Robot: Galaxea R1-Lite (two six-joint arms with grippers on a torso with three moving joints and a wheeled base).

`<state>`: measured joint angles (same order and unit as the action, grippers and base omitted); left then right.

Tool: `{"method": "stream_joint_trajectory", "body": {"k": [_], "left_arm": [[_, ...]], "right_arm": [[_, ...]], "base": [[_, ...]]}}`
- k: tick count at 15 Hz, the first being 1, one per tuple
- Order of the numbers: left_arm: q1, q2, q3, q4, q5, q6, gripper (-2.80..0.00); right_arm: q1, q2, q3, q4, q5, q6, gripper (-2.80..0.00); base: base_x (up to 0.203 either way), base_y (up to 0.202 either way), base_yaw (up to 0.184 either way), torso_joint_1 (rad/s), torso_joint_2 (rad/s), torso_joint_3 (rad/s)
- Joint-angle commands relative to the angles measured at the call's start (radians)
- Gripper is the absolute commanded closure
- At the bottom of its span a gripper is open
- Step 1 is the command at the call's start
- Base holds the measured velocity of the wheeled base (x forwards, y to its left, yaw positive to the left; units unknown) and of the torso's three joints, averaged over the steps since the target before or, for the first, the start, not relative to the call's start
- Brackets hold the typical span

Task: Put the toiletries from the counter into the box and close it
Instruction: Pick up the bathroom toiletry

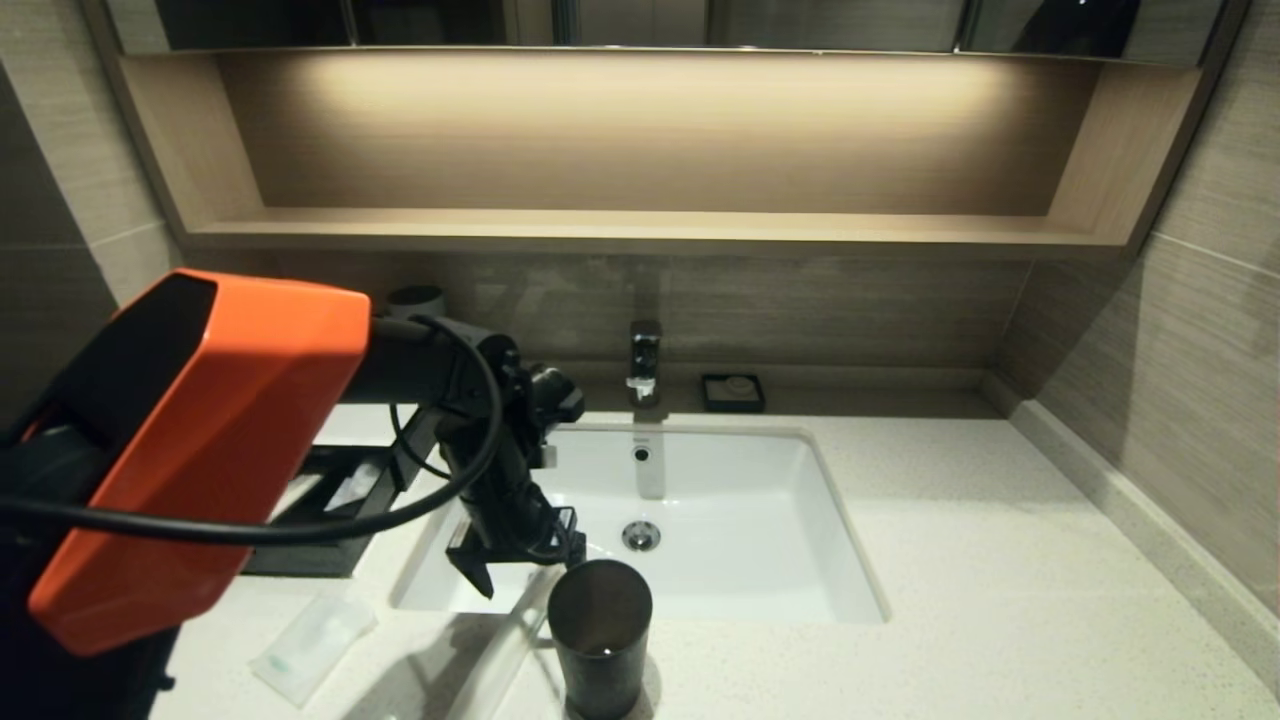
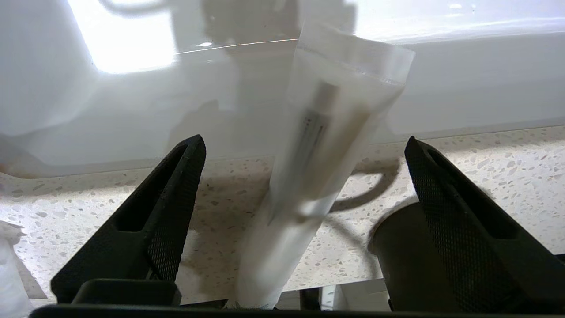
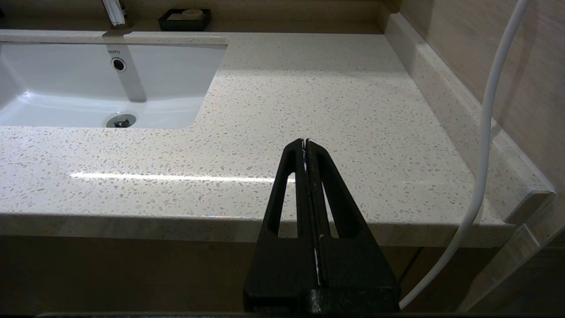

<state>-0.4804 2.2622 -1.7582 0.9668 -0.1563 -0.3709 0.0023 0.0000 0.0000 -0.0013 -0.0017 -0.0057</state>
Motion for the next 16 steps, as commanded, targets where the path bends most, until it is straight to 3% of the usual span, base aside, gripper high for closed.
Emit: {"method": "stream_joint_trajectory", "body": {"k": [1, 16], "left_arm": [[0.000, 0.017, -0.010, 0.006, 0.000, -0.002, -2.80], [0.000, 0.042, -0.012, 0.004, 0.046, 0.001, -2.80]], "right_arm": [[0.000, 0.000, 0.002, 0.000, 0.000, 0.000, 0.00], [0.001, 0.000, 0.002, 0.000, 0.000, 0.000, 0.00]], "base": [[0.000, 0.000, 0.000, 0.000, 0.00, 0.000], [0.000, 0.000, 0.000, 0.000, 0.00, 0.000]]}}
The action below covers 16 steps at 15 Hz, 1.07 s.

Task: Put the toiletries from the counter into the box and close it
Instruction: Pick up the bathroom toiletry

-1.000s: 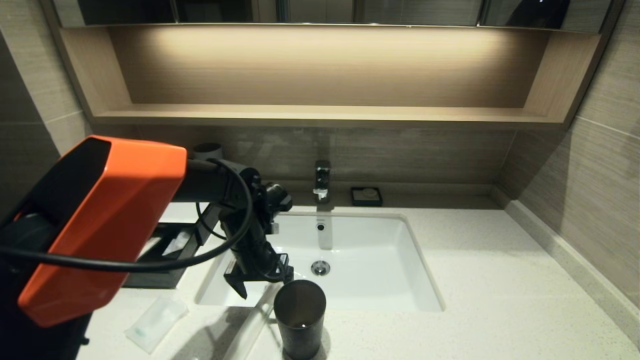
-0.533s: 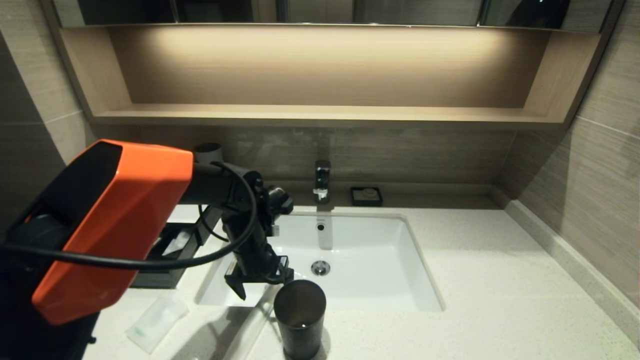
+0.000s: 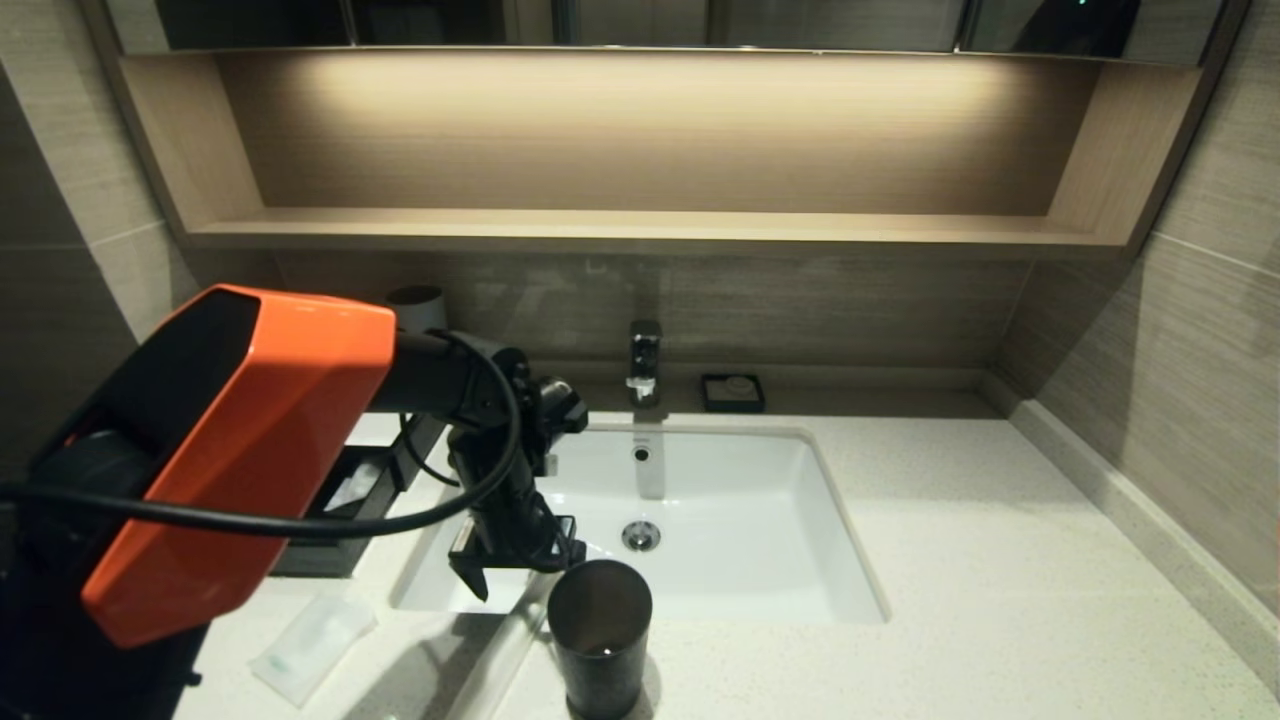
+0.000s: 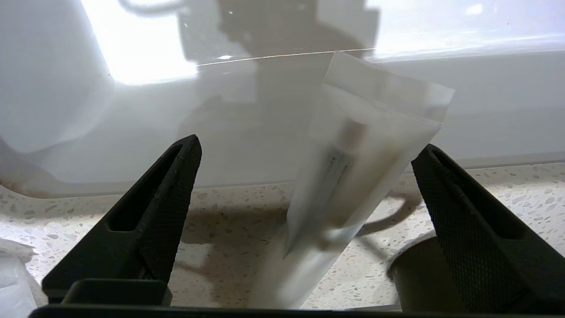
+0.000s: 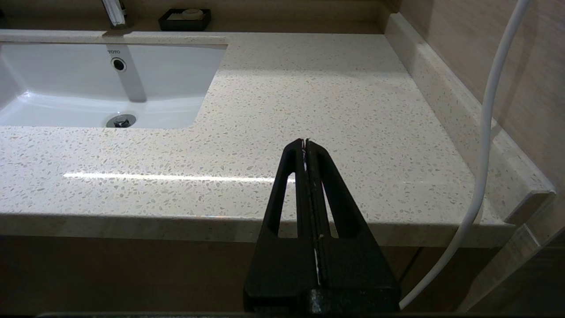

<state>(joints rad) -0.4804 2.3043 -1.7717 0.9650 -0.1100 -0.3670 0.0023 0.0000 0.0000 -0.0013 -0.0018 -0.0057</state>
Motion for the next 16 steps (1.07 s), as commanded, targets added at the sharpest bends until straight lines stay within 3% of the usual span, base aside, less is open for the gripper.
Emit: {"method": "stream_joint_trajectory", "body": {"k": [1, 3, 4, 16], "left_arm": [[0.000, 0.001, 0.001, 0.006, 0.000, -0.003, -2.80], [0.000, 0.000, 0.000, 0.004, 0.000, -0.003, -2.80], [0.000, 0.000, 0.000, 0.004, 0.000, -0.003, 0.00], [0.002, -0.017, 0.001, 0.008, 0.003, -0.004, 0.00]], "right_arm": [[0.001, 0.000, 0.002, 0.000, 0.000, 0.000, 0.00], [0.001, 0.000, 0.002, 0.000, 0.000, 0.000, 0.00], [0.001, 0.000, 0.002, 0.000, 0.000, 0.000, 0.00], [0.001, 0.000, 0.002, 0.000, 0.000, 0.000, 0.00]], "base": [[0.000, 0.000, 0.000, 0.000, 0.00, 0.000], [0.000, 0.000, 0.000, 0.000, 0.00, 0.000], [0.000, 0.000, 0.000, 0.000, 0.00, 0.000], [0.000, 0.000, 0.000, 0.000, 0.00, 0.000]]}}
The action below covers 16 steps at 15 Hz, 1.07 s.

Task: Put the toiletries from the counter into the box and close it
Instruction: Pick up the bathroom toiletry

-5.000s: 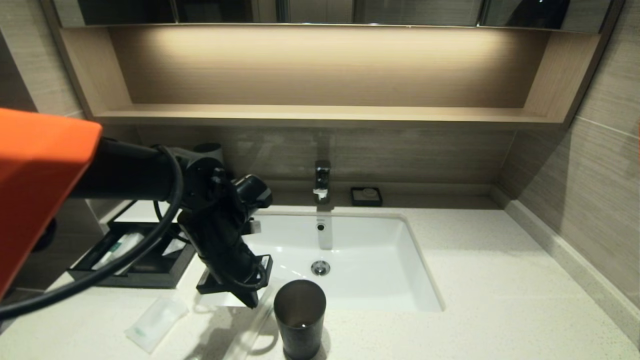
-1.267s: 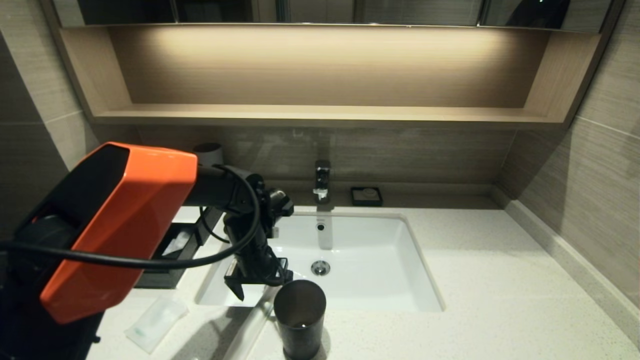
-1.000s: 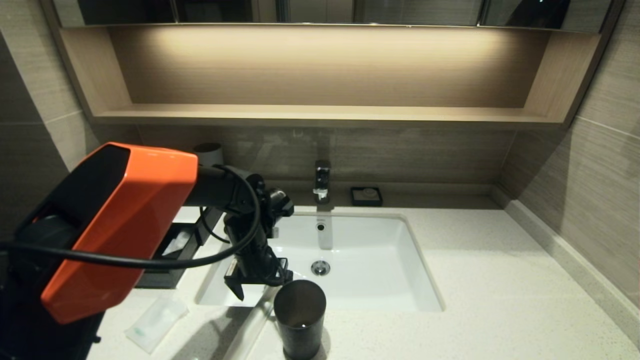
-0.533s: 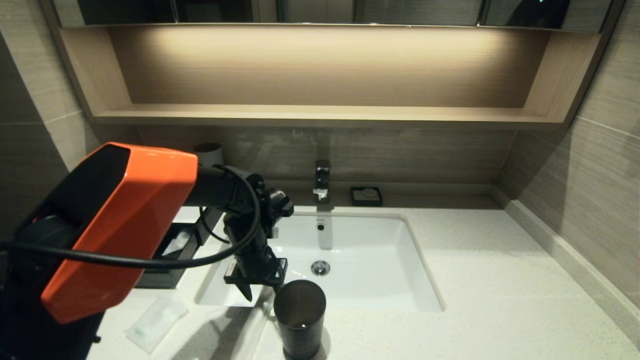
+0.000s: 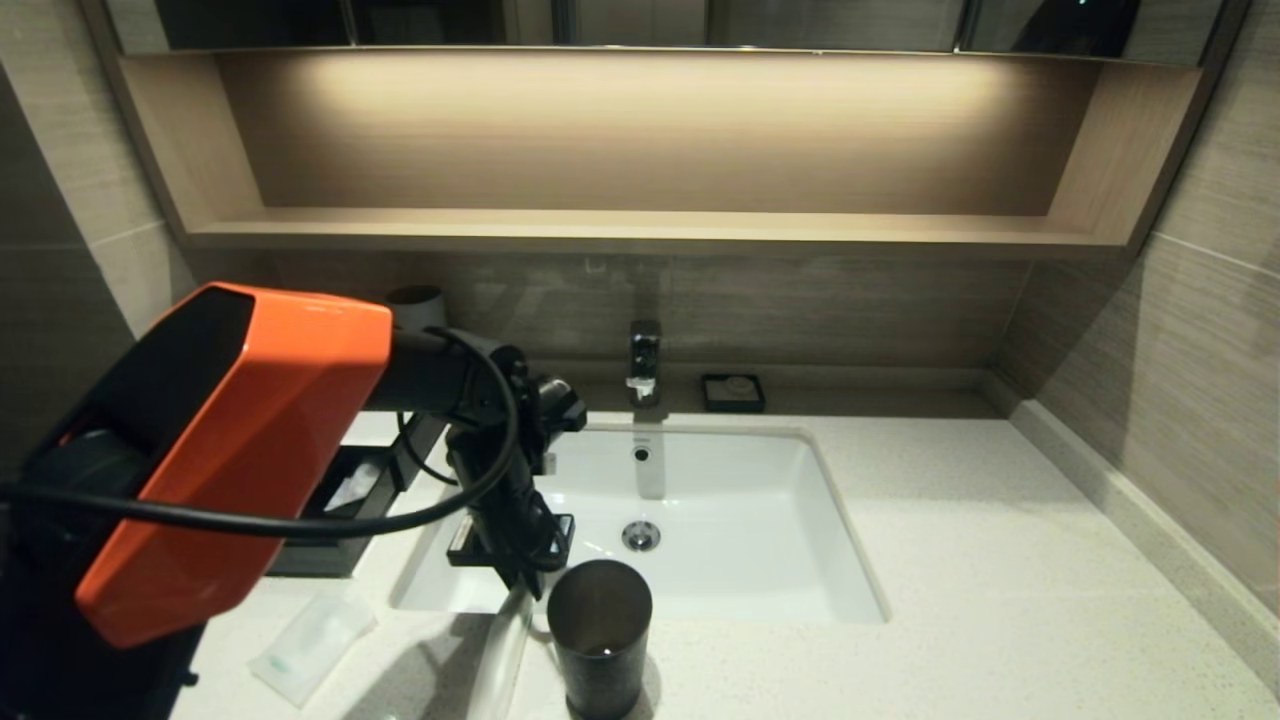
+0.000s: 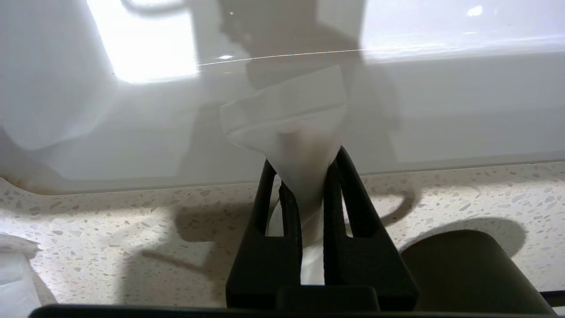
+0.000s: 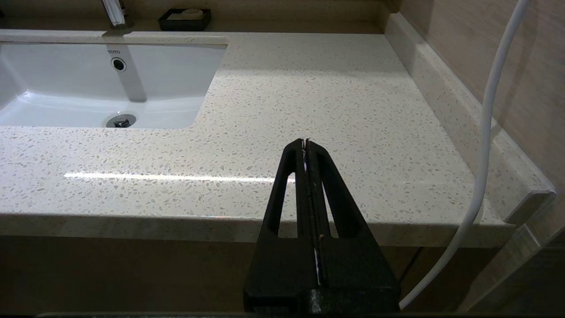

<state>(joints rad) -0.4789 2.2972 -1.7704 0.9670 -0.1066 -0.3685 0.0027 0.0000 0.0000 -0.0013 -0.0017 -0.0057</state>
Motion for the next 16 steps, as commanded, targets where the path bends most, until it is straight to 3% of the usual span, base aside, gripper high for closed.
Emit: {"method": "stream_joint_trajectory", "body": {"k": [1, 13, 16], "left_arm": [[0.002, -0.017, -0.003, 0.007, 0.000, -0.003, 0.00], [0.063, -0.188, -0.107, 0.145, 0.139, -0.001, 0.00], [0.120, -0.217, -0.114, 0.152, 0.197, 0.004, 0.00]], "right_arm": [[0.000, 0.000, 0.002, 0.000, 0.000, 0.000, 0.00], [0.000, 0.000, 0.002, 0.000, 0.000, 0.000, 0.00], [0.000, 0.000, 0.002, 0.000, 0.000, 0.000, 0.00]], "base": [[0.000, 0.000, 0.000, 0.000, 0.00, 0.000], [0.000, 0.000, 0.000, 0.000, 0.00, 0.000], [0.000, 0.000, 0.000, 0.000, 0.00, 0.000]]}}
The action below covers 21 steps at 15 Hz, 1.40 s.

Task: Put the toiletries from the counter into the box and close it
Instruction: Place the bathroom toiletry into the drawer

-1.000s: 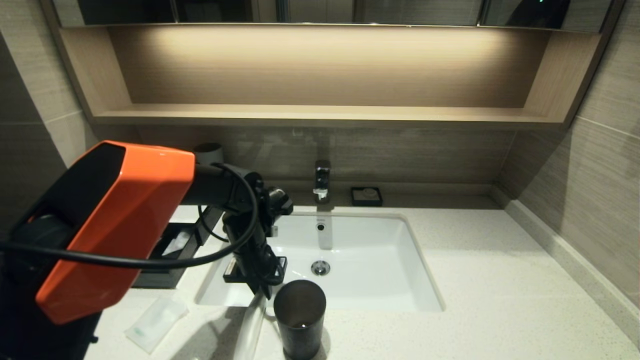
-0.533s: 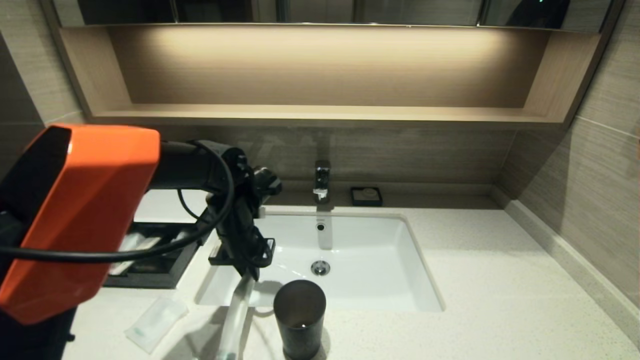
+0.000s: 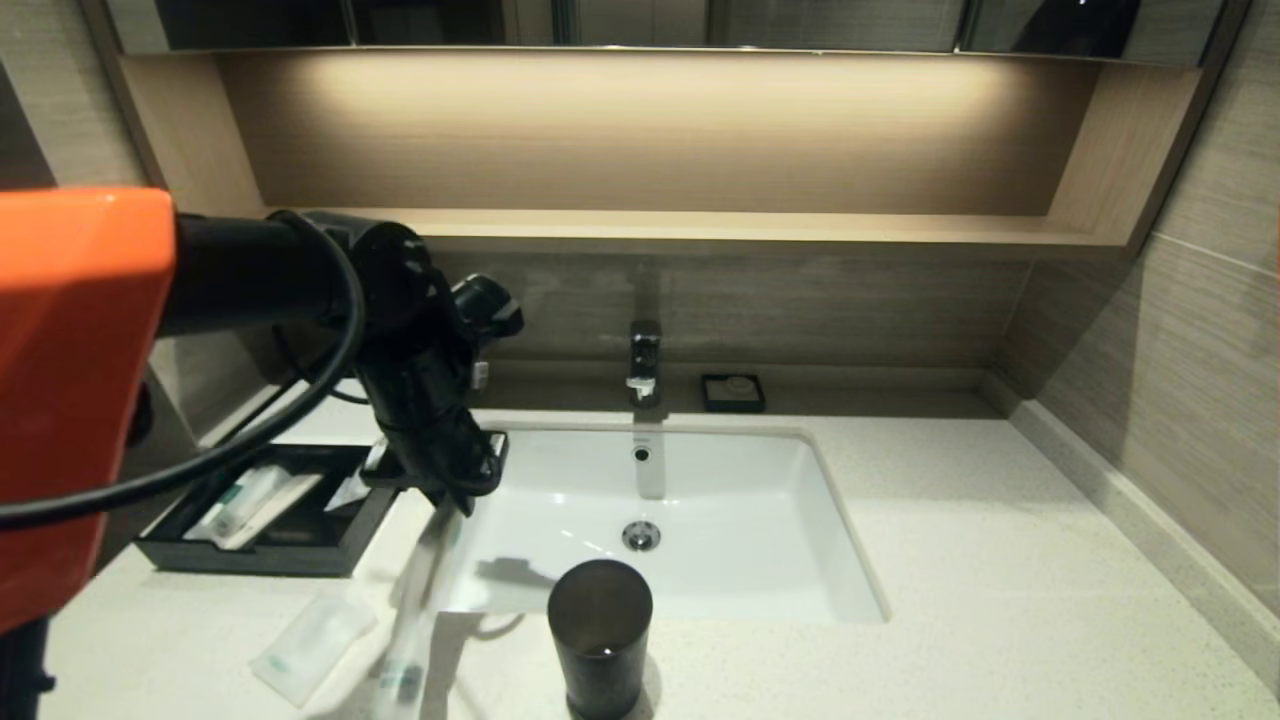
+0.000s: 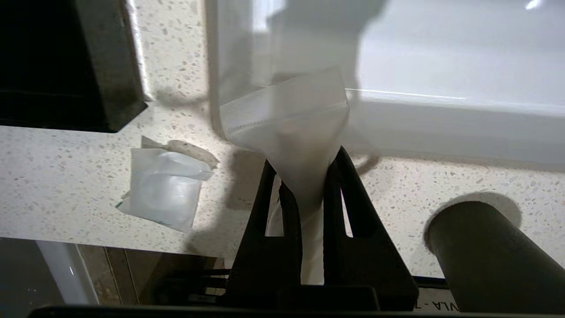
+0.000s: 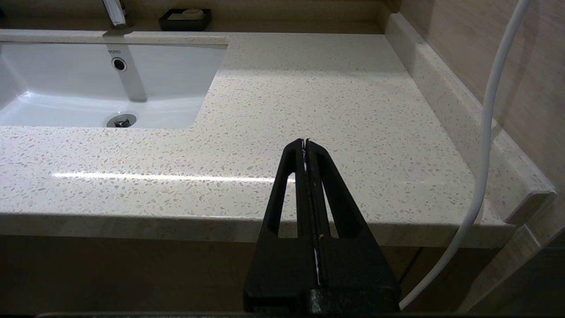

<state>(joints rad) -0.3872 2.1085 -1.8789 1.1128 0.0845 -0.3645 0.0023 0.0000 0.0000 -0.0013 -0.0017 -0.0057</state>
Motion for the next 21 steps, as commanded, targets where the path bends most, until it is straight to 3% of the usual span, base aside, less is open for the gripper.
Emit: {"method": "stream_joint_trajectory", "body": {"k": [1, 8, 16, 21], "left_arm": [[0.051, -0.038, -0.011, 0.007, 0.008, 0.009, 0.00], [0.191, -0.136, -0.029, -0.005, 0.056, 0.044, 0.00], [0.294, -0.210, -0.027, -0.072, 0.060, 0.041, 0.00], [0.404, -0.214, -0.024, -0.091, 0.057, 0.044, 0.00]], "right_arm": [[0.000, 0.000, 0.002, 0.000, 0.000, 0.000, 0.00], [0.001, 0.000, 0.002, 0.000, 0.000, 0.000, 0.00], [0.000, 0.000, 0.002, 0.000, 0.000, 0.000, 0.00], [0.001, 0.000, 0.002, 0.000, 0.000, 0.000, 0.00]], "base": [[0.000, 0.000, 0.000, 0.000, 0.00, 0.000], [0.000, 0.000, 0.000, 0.000, 0.00, 0.000], [0.000, 0.000, 0.000, 0.000, 0.00, 0.000], [0.000, 0.000, 0.000, 0.000, 0.00, 0.000]]}}
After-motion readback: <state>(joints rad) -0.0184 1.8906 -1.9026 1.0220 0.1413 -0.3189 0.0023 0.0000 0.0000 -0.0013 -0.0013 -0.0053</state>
